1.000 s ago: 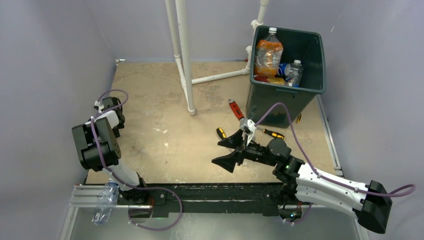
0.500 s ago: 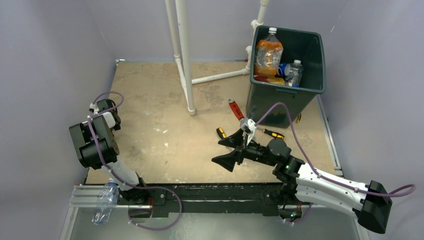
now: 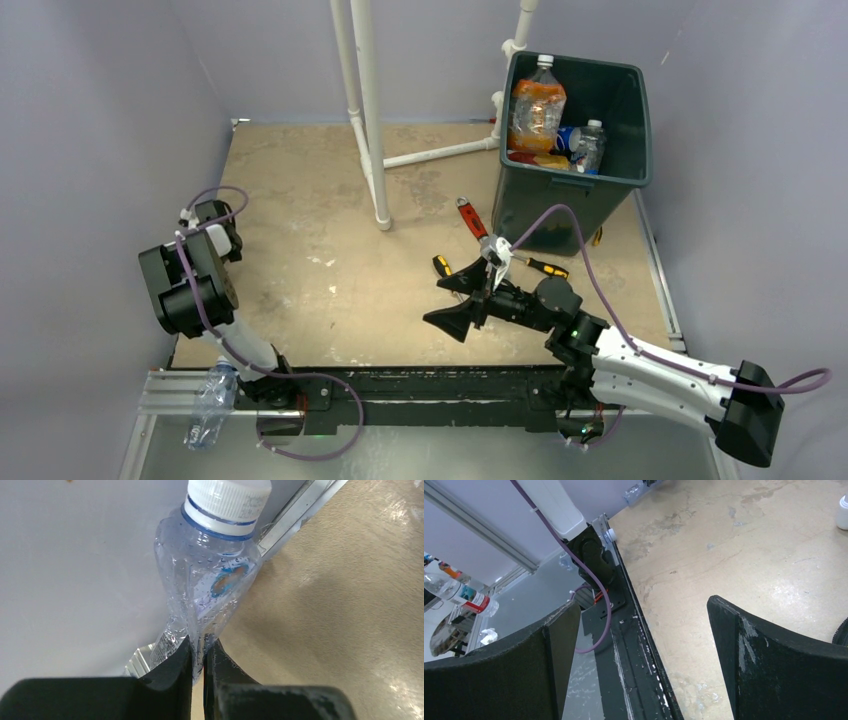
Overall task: Put the plastic bottles in the bin
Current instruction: Pick up the plastic bottle from the corner of the board.
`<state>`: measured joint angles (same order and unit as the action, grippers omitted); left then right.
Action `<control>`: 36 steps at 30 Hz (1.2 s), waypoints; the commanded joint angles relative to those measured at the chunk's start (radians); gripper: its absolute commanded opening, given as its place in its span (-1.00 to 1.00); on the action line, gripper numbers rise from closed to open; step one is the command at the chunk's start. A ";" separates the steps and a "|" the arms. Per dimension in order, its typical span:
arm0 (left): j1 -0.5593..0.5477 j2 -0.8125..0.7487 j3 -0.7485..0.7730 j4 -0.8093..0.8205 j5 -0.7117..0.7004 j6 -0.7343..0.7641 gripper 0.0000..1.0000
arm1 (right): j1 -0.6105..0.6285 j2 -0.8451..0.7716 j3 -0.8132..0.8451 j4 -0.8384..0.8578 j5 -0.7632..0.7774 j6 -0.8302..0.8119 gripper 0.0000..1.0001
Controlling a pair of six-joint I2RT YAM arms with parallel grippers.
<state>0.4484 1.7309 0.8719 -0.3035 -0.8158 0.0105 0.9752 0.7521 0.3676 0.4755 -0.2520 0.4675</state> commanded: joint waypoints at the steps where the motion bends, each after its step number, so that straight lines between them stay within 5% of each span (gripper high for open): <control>1: -0.026 -0.077 0.050 -0.066 0.078 -0.172 -1.00 | 0.003 0.008 0.008 0.041 0.003 -0.013 0.98; 10: -0.388 -0.344 0.241 -0.235 0.148 -0.485 -1.00 | 0.004 0.005 0.031 0.016 0.020 -0.036 0.98; 21: -0.639 -0.959 0.022 -0.192 0.419 -0.778 -1.00 | 0.006 0.048 0.167 -0.009 -0.053 -0.018 0.98; 27: -0.660 -1.215 -0.077 -0.081 0.647 -0.613 -1.00 | 0.033 0.163 0.326 -0.049 -0.030 -0.018 0.98; 36: -0.660 -1.211 -0.133 0.268 1.042 -0.455 -1.00 | 0.062 0.361 0.790 -0.338 0.166 -0.144 0.98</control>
<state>-0.2100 0.5026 0.7753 -0.3016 -0.0166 -0.5293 1.0340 1.0744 0.9569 0.2676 -0.2153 0.4061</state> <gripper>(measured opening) 0.056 0.987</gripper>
